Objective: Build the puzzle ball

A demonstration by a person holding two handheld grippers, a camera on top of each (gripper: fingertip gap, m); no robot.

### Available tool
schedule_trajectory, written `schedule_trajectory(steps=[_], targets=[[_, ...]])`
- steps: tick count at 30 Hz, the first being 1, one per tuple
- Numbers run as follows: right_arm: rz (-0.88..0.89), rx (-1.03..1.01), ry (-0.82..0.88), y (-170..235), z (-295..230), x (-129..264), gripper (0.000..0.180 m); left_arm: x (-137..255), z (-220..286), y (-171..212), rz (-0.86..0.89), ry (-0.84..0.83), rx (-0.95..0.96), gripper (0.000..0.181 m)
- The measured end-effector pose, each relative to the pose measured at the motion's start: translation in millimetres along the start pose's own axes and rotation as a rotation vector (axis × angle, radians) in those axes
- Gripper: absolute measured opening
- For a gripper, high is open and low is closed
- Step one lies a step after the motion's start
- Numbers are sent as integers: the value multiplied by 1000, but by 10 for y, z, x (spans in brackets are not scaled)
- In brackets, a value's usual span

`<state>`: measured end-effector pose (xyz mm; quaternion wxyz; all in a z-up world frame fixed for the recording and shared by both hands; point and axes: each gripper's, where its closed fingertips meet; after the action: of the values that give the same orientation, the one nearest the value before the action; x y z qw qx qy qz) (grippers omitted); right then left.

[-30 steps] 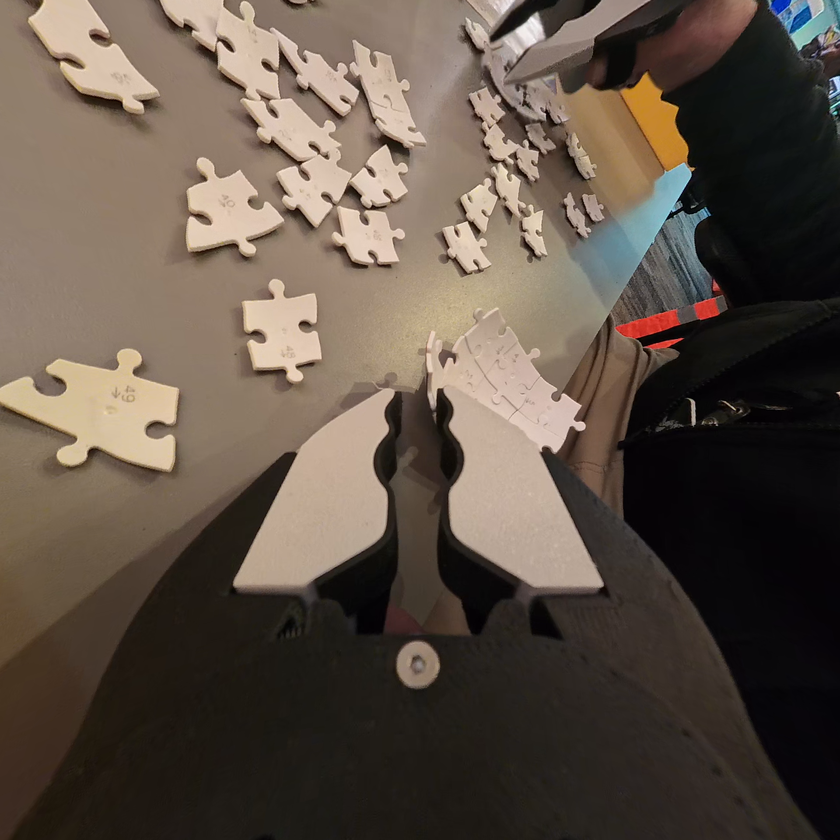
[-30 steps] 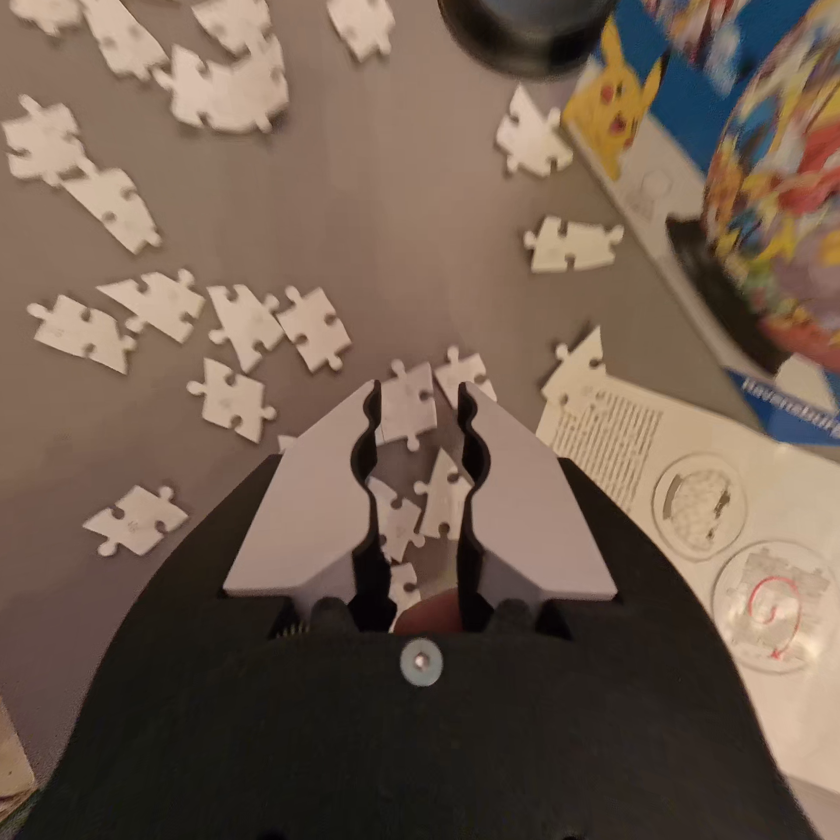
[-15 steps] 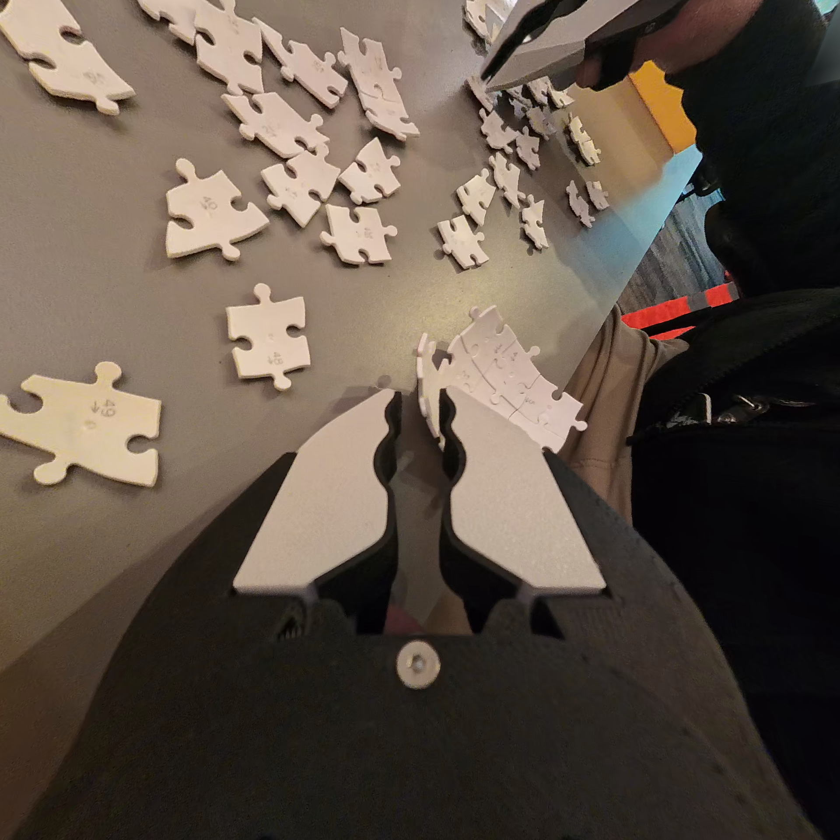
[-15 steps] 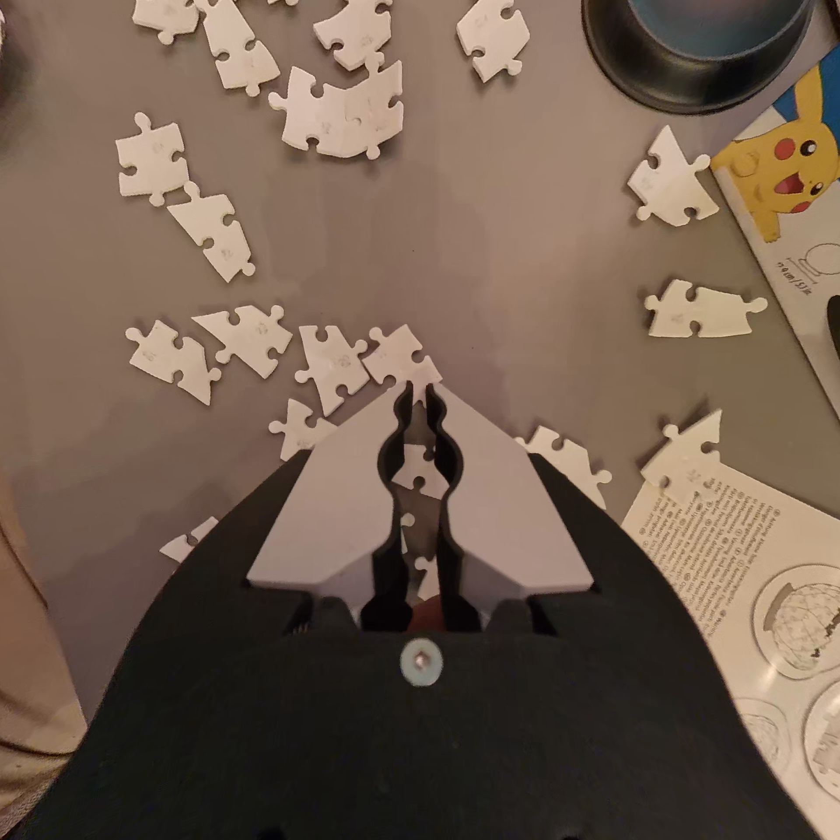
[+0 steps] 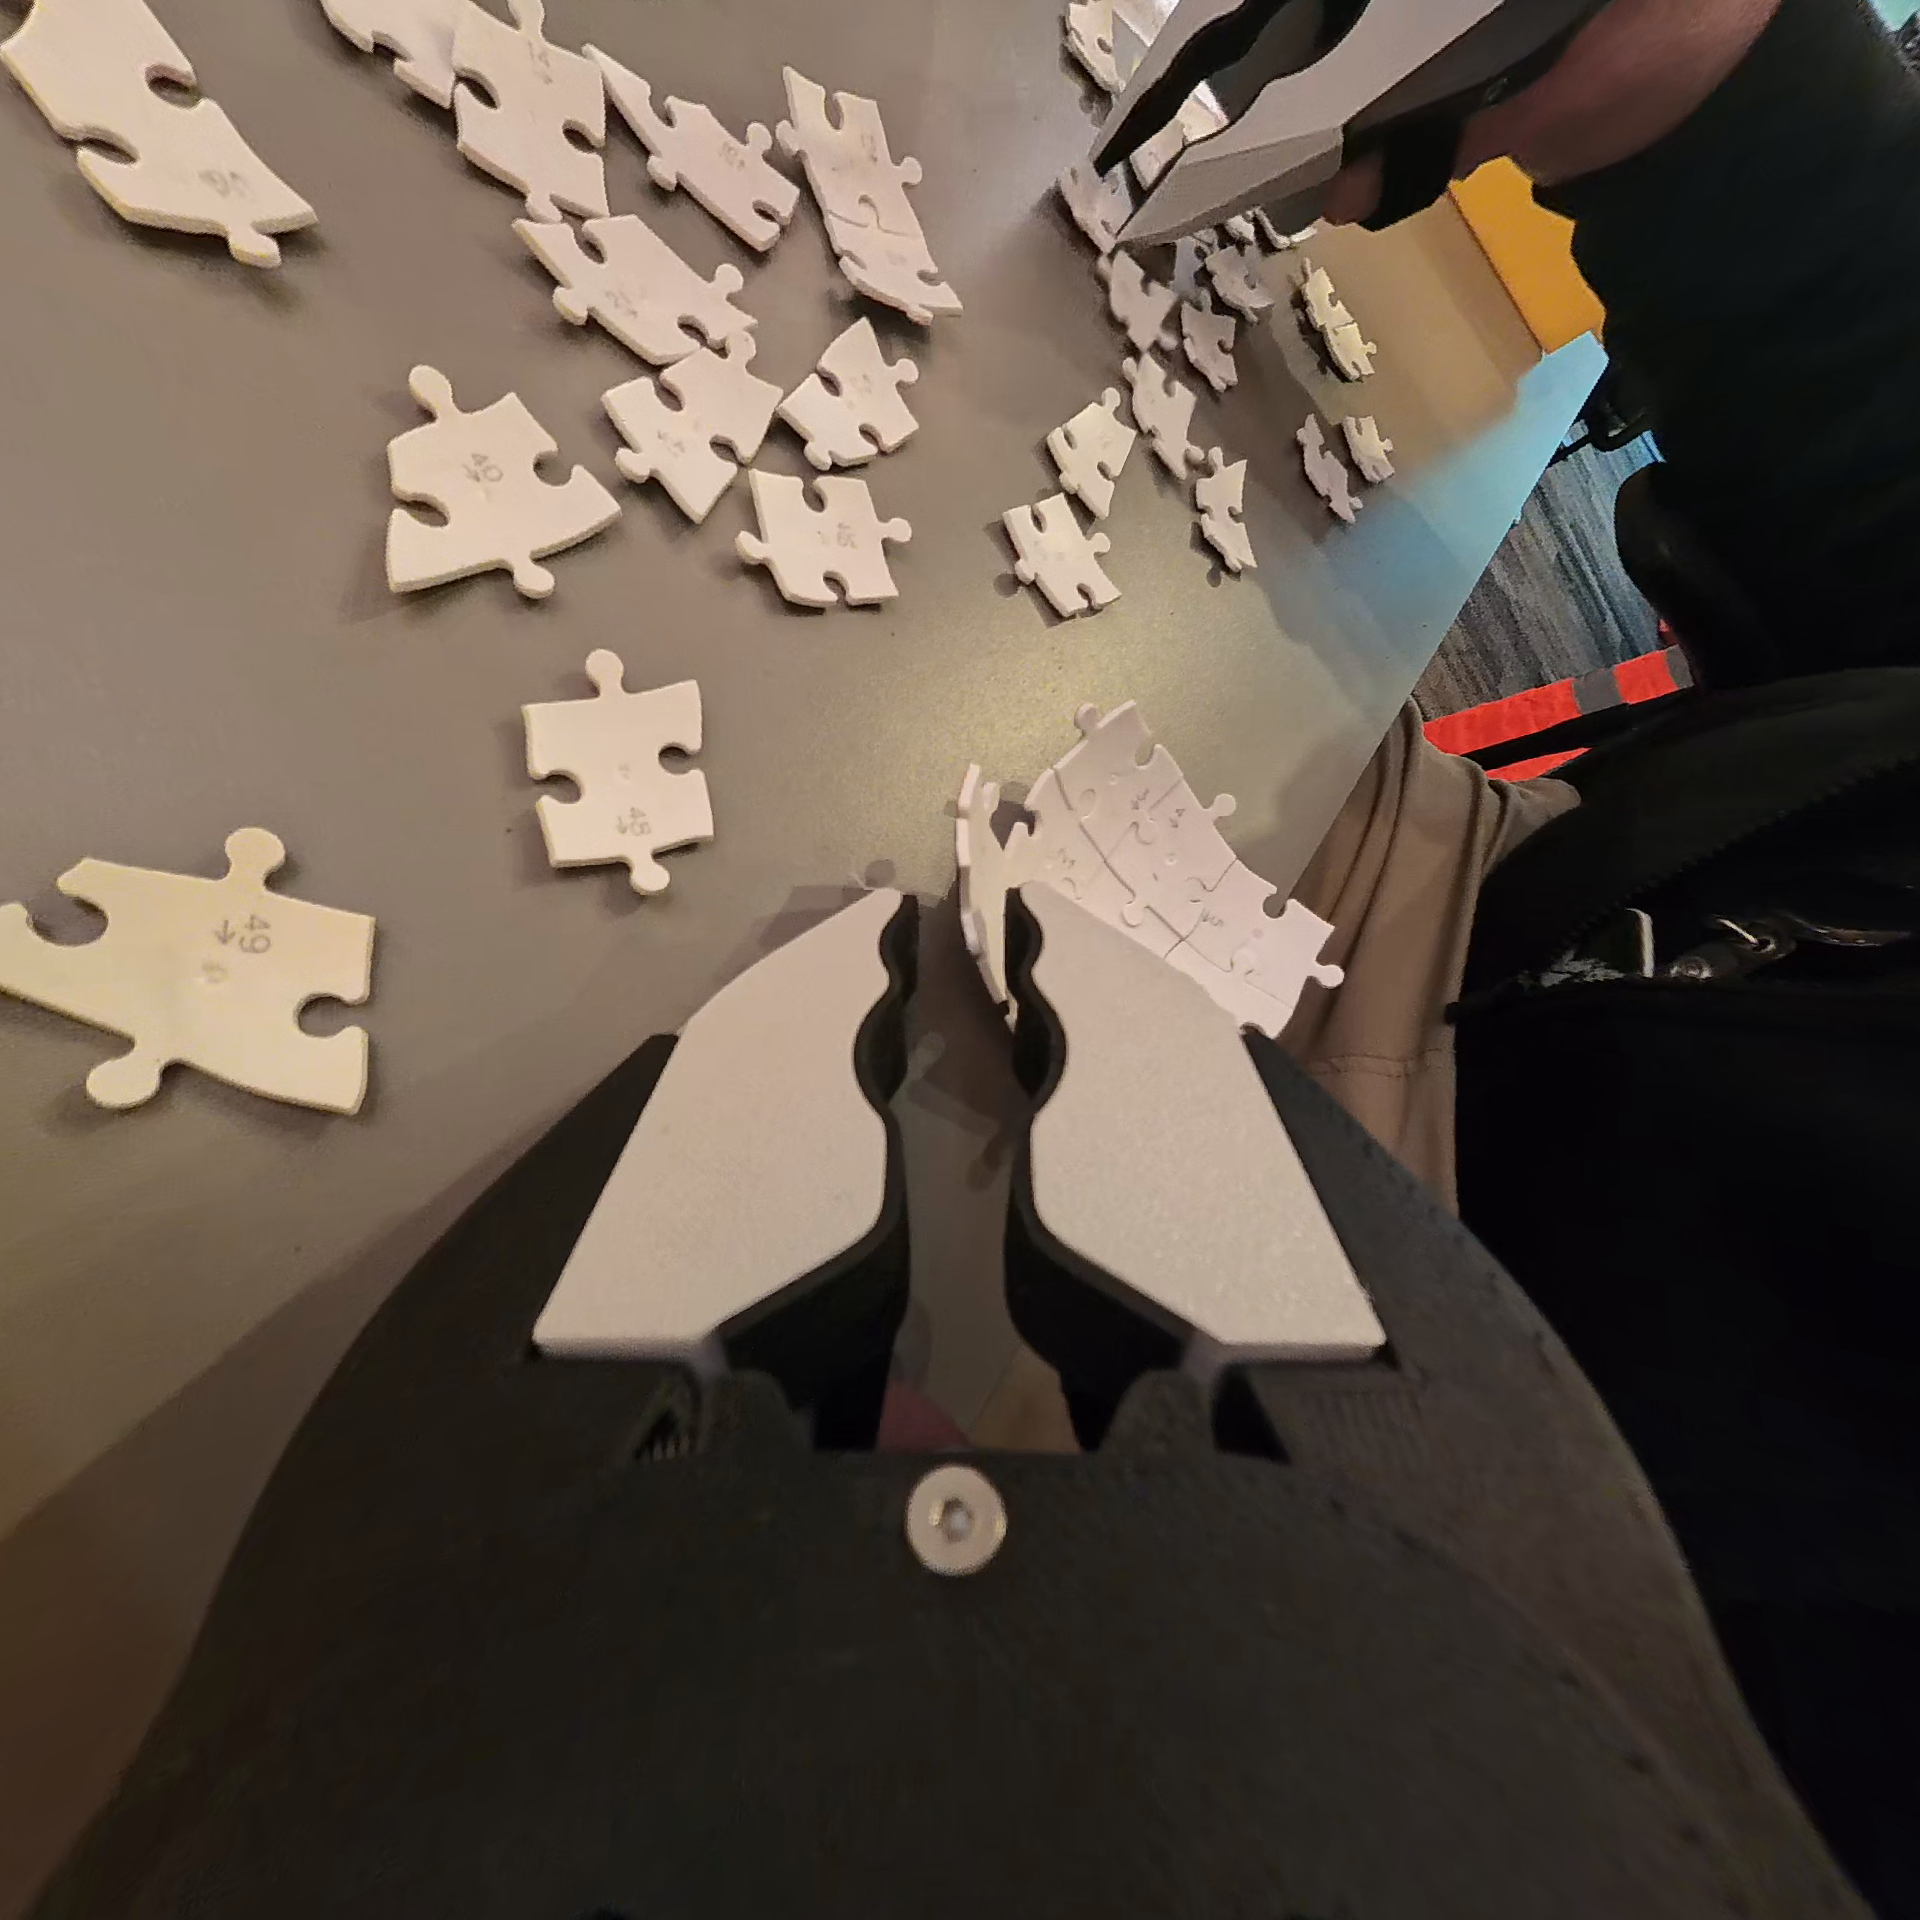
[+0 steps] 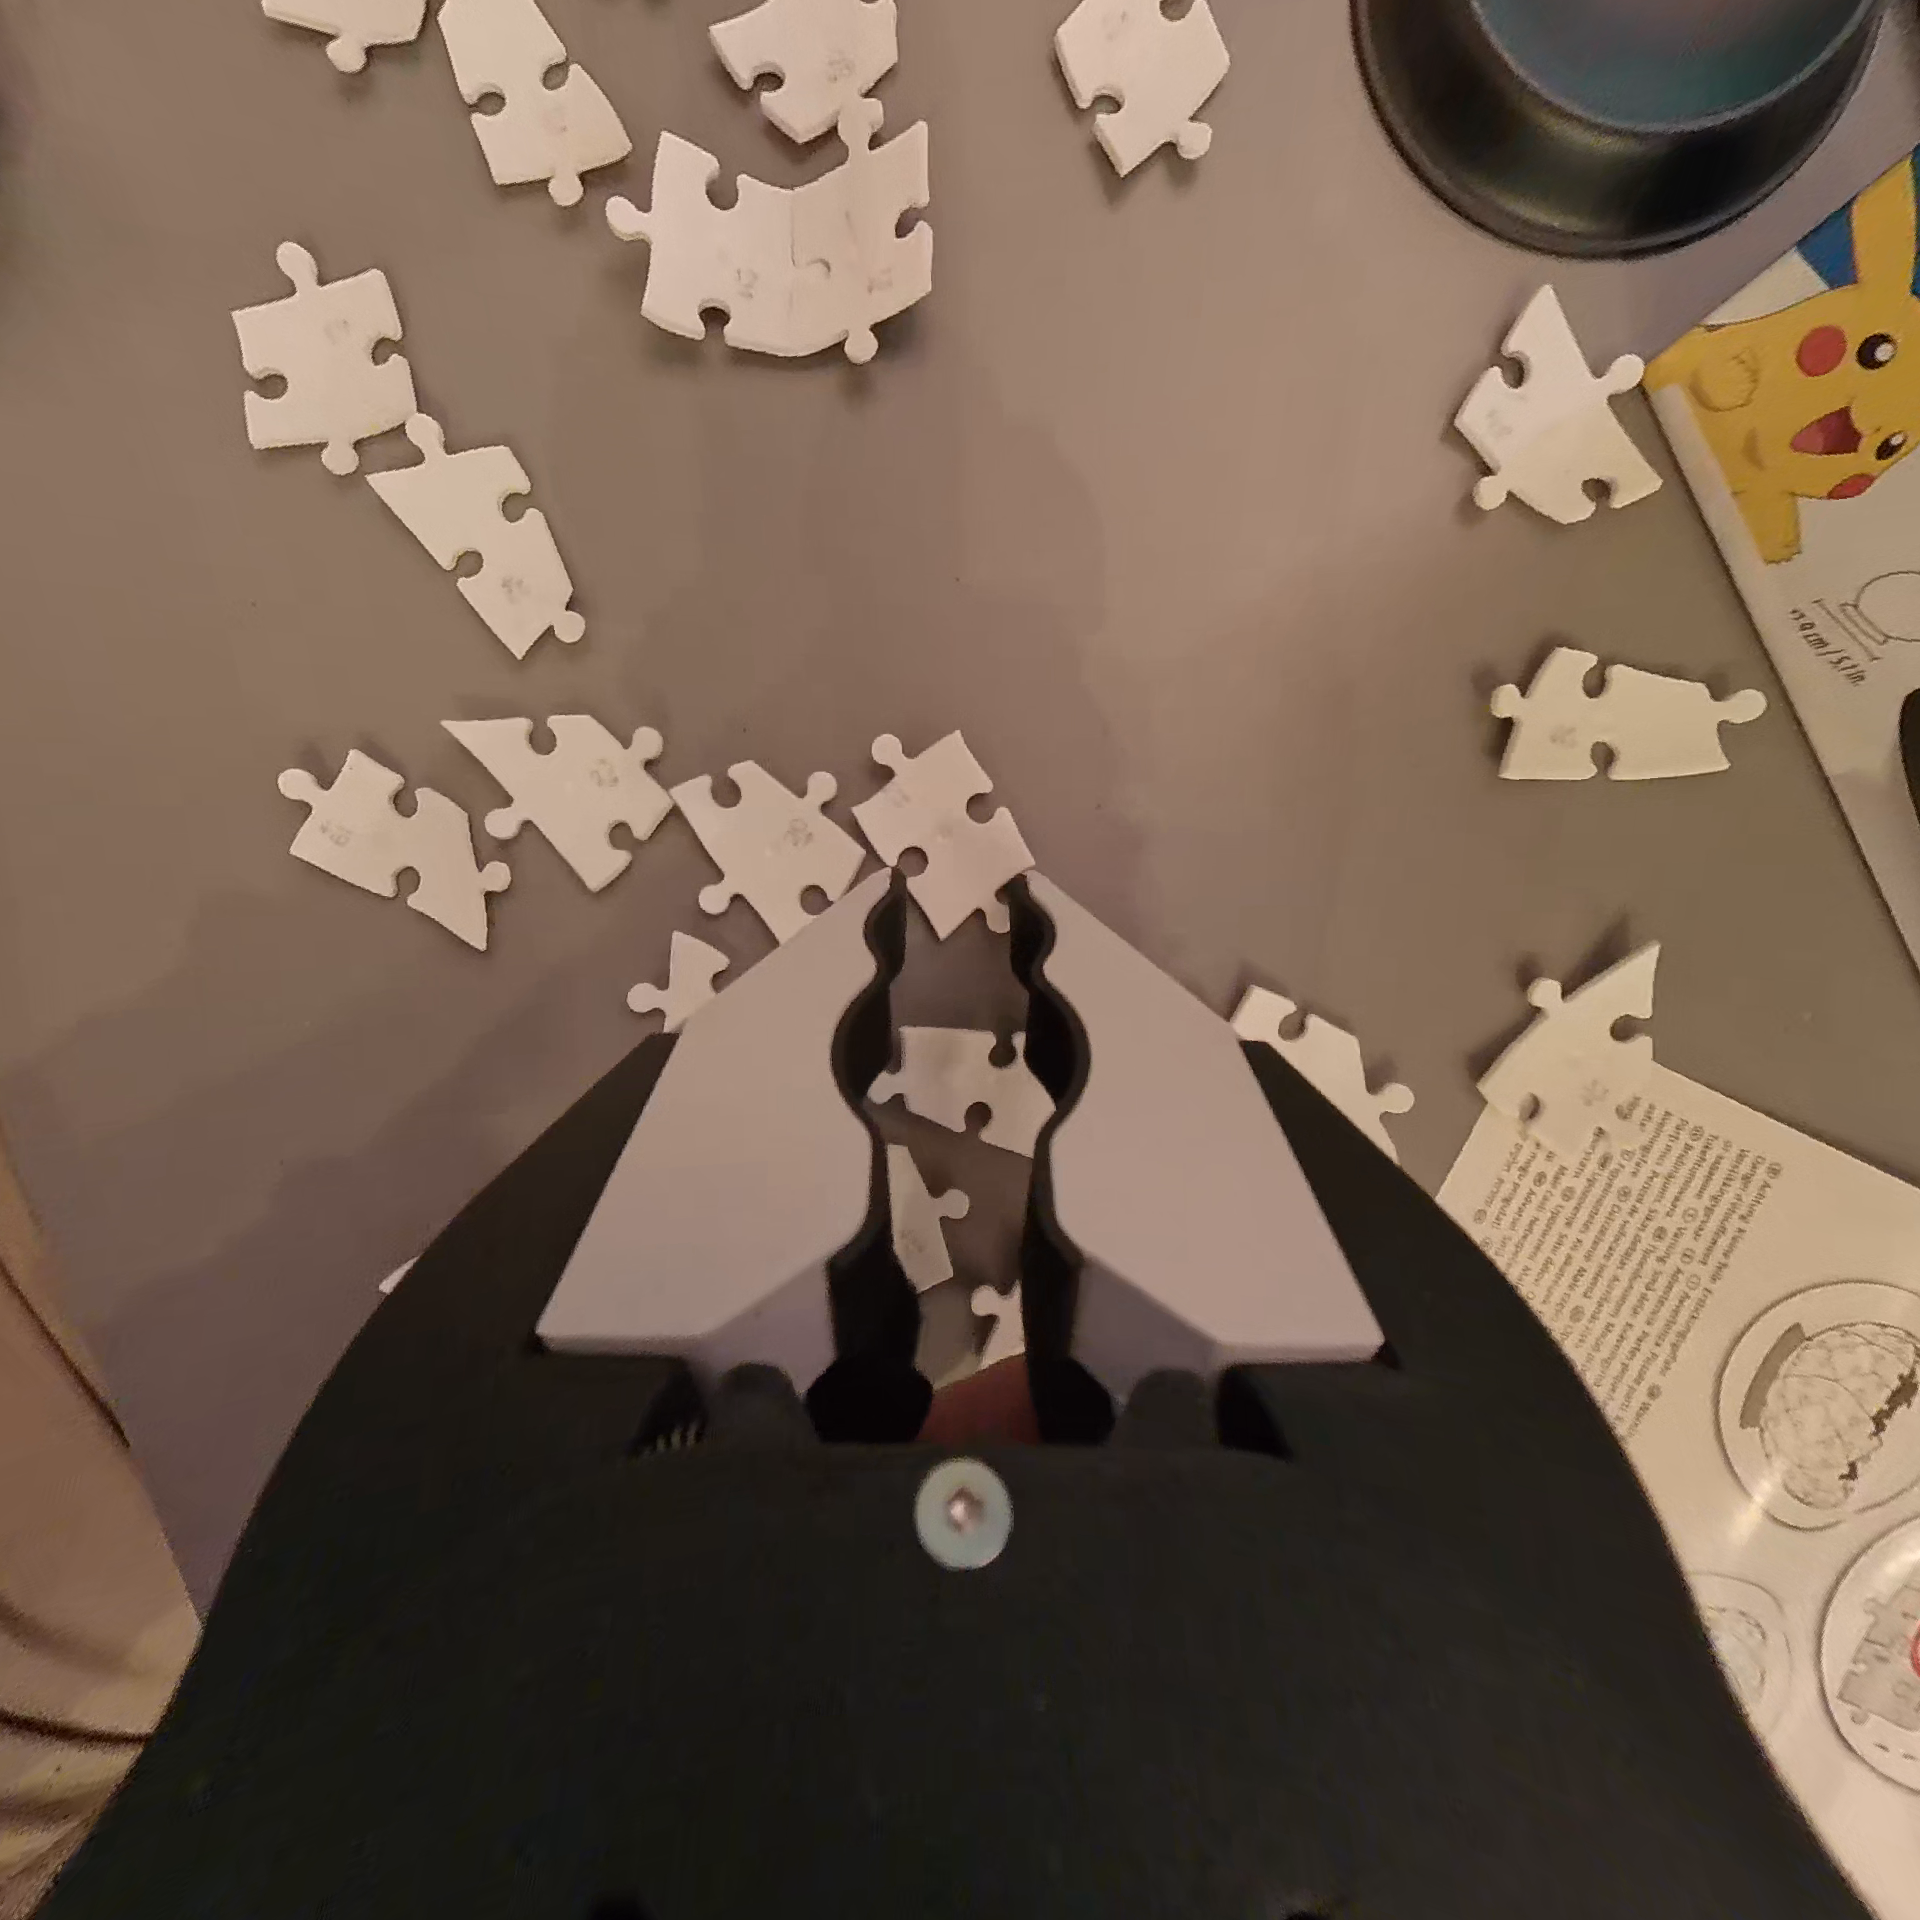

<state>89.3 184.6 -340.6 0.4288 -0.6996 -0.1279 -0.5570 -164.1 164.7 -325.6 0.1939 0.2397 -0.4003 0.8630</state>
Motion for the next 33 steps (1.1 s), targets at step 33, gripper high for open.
schedule_trajectory(steps=[33], targets=[[-9, 23, -5, -217, -41, -5, 26, -31, 11, -39, -13, -22, -29, 16]])
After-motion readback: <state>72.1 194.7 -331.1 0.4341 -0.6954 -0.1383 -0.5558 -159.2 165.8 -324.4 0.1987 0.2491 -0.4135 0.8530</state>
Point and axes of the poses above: each gripper's, where its closed fingertips meet, x back along the fingers, y out of its underside, z = x × y across the jaws, and after that the axes turned 2 degrees about -z, right-handed
